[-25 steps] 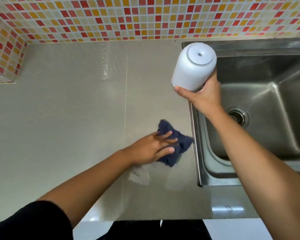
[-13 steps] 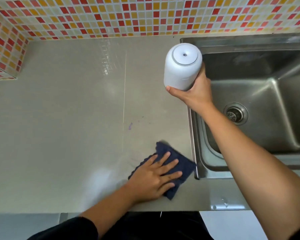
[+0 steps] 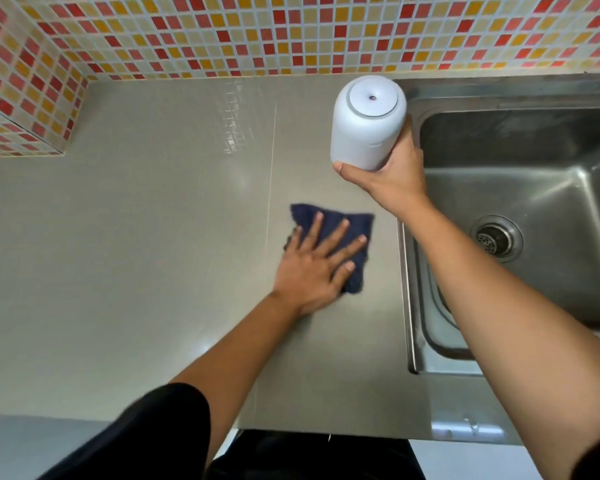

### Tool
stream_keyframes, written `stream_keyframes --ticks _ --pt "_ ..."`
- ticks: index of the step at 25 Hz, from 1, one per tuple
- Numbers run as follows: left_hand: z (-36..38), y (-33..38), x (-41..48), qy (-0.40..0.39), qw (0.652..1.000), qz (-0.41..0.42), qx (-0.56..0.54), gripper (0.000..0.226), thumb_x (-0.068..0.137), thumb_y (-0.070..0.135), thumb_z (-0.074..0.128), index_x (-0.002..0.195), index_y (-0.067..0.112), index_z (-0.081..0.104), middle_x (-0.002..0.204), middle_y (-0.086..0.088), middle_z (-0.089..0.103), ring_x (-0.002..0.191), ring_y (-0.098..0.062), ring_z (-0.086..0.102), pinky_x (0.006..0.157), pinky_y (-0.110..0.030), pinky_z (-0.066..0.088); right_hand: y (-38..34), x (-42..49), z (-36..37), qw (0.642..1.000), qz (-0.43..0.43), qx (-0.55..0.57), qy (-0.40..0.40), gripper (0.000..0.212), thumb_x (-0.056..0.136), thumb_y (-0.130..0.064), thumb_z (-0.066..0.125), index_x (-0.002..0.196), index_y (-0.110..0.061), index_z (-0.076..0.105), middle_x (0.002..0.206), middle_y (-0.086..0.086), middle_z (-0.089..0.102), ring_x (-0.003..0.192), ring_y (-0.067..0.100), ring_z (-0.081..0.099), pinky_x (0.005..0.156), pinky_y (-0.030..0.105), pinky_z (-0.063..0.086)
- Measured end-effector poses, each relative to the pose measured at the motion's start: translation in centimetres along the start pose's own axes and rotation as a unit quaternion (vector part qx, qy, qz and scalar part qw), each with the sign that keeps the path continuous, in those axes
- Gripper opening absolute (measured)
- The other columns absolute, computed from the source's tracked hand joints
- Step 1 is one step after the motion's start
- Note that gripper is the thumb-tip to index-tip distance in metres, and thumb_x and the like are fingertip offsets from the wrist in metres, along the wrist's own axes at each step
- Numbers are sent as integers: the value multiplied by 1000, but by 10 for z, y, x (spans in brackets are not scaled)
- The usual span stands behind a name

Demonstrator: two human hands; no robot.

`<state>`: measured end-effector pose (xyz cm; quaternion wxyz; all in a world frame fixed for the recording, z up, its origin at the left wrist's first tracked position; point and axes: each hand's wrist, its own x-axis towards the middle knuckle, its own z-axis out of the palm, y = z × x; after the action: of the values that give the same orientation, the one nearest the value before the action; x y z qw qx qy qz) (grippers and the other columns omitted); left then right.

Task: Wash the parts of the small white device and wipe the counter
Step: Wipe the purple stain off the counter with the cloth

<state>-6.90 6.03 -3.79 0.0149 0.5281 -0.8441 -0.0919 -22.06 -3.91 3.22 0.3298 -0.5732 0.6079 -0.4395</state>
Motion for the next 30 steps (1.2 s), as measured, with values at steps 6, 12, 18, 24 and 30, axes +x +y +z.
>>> stream_keyframes --ticks 6,12,18,24,30 --pt "-3 -61 -107 9 996 84 12 45 97 48 25 139 39 37 147 -1 41 140 -29 27 102 -41 30 2 15 10 1000 -6 -11 -14 92 57 -28 88 133 -15 38 115 -13 51 103 0 49 75 -7 31" --pt "-24 -117 50 1 991 -129 -18 54 94 48 15 147 37 18 157 5 20 147 -25 5 114 -47 16 -1 24 7 1000 -11 -10 -20 94 59 -31 87 136 -18 34 119 -12 51 106 0 48 77 -4 36" --pt "1 -41 16 -1 987 161 17 46 95 41 29 139 31 43 147 3 42 139 -30 31 109 -50 30 -1 34 14 999 -12 -27 -19 93 58 -32 87 134 -17 36 121 -7 56 103 1 51 77 -2 37" --pt "-8 -109 -135 -47 978 202 18 45 100 42 25 144 35 30 149 7 37 144 -19 19 112 -39 20 18 16 61 999 27 -6 -44 94 50 -35 88 130 -19 39 120 -8 56 107 9 55 90 29 49" --pt "-31 -207 -65 5 992 -122 -25 47 98 46 19 144 42 21 154 5 25 146 -14 6 108 -47 26 27 -2 78 997 46 8 -57 97 46 -42 87 128 -19 39 125 -4 57 111 13 56 92 37 49"
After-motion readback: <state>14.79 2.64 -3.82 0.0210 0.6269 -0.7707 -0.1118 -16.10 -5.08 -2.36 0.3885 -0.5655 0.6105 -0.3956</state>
